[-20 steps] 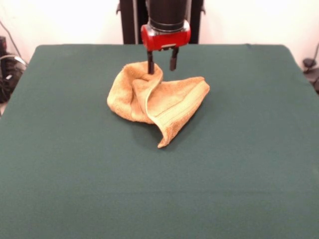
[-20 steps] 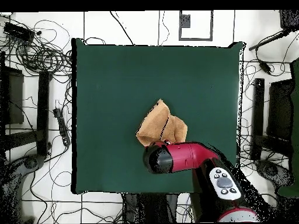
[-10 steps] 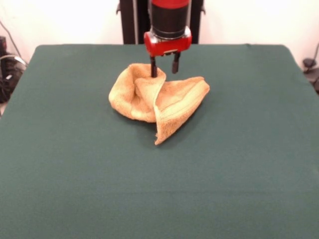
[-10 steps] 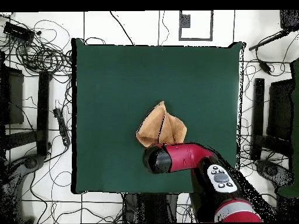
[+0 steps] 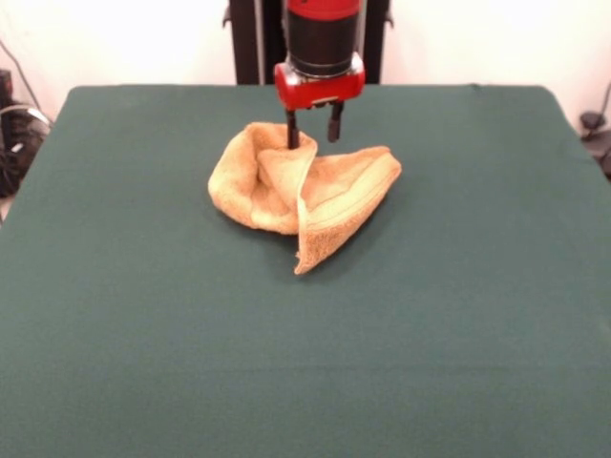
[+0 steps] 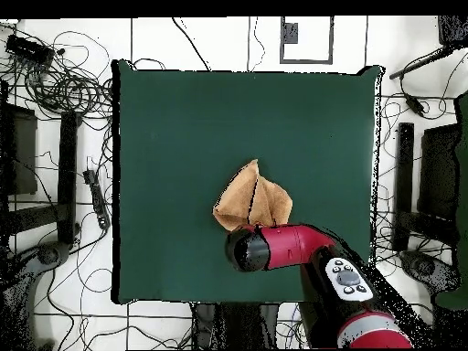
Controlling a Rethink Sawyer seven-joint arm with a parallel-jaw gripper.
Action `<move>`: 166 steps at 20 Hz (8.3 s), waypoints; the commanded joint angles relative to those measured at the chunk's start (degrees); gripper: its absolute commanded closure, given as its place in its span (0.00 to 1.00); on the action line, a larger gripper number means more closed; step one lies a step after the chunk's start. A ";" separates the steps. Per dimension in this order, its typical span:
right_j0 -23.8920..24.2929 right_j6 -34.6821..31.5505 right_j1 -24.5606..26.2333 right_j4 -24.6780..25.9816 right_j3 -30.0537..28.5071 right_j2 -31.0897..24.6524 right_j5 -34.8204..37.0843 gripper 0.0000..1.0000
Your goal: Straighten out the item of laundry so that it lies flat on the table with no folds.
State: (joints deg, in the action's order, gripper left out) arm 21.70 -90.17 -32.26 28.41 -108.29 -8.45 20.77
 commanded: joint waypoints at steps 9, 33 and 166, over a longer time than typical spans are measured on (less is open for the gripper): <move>-0.10 -6.77 3.41 -2.44 3.53 -2.17 1.01 0.00; 0.07 -10.37 2.27 -4.47 1.89 -0.92 -0.65 0.00; -1.53 -4.41 -3.54 -13.52 8.35 -1.54 8.27 0.00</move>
State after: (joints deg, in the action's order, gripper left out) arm 18.63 -90.17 -34.67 18.89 -101.87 -6.06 19.86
